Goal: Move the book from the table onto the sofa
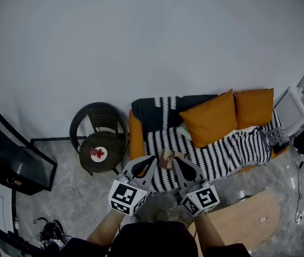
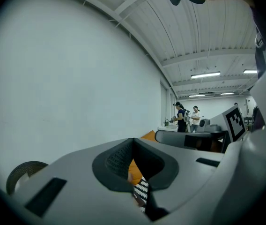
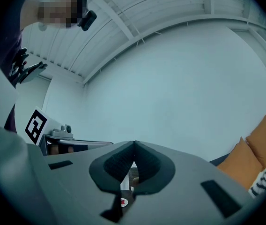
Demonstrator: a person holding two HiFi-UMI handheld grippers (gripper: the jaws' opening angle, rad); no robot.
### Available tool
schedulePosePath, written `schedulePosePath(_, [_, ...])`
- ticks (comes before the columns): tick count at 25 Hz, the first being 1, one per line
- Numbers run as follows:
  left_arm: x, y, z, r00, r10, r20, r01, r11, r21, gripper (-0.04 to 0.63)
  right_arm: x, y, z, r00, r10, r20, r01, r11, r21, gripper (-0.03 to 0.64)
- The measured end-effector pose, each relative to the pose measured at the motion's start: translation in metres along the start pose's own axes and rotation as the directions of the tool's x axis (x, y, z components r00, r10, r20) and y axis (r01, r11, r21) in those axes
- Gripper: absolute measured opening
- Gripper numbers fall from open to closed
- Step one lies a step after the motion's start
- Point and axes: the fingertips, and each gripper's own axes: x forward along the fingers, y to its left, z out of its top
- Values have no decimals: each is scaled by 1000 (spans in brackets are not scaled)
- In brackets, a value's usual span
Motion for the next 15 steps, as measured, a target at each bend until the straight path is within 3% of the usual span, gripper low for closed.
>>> schedulePosePath(15, [-11, -2, -4, 1000, 10, -3, -10, 1000, -4, 14, -5, 8, -4, 1000, -4, -8, 4, 1000, -6, 23])
